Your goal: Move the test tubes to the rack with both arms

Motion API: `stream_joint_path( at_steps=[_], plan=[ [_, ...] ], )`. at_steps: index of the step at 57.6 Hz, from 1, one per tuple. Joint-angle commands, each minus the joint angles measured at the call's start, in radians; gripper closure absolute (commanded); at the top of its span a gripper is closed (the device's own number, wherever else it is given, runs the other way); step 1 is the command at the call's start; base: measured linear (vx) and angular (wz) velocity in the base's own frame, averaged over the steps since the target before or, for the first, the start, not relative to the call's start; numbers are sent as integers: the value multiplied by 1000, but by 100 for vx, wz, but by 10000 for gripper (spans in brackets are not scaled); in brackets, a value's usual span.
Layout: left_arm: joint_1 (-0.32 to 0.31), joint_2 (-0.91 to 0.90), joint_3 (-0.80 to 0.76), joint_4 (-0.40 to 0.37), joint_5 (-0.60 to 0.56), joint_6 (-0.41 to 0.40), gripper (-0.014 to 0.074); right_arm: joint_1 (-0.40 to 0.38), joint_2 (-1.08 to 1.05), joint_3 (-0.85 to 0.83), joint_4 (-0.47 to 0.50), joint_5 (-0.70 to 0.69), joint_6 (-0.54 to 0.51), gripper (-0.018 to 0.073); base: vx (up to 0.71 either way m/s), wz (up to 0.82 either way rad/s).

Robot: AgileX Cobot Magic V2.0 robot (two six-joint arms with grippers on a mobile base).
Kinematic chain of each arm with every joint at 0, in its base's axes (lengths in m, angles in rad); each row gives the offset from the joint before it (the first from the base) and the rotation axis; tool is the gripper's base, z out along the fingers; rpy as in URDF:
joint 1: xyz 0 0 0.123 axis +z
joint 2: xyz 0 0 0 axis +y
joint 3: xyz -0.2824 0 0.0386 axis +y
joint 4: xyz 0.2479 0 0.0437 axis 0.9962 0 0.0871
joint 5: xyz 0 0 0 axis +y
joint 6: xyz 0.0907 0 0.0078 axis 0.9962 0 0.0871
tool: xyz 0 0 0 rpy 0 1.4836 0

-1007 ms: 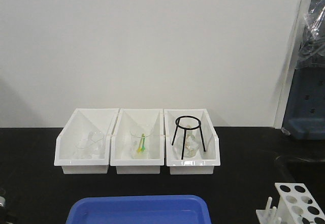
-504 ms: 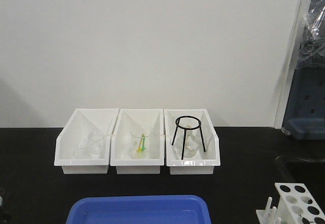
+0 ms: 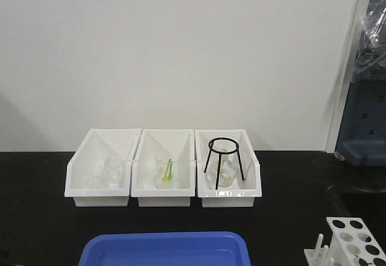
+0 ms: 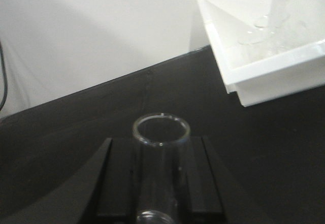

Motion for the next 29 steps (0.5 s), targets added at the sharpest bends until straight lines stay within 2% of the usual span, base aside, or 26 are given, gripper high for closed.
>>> stream_joint_path(
  at_steps=[1,6,18,29],
  plan=[
    [-6,-62,-20,-54,-63,-26,602,-2,8,-35,-1,-88,-4,85,0,0],
    [-6,-102,-20,-80,-40,-26,602,-2,8,-35,-1,-88,-4,85,0,0],
    [-6,-199,-20,-78,14,-28,601,-2,8,-35,-1,-89,-4,85,0,0],
    [-6,-279,-20,-78,94,-180,601,-2,8,-35,-1,-89,-4,85,0,0]
  ],
)
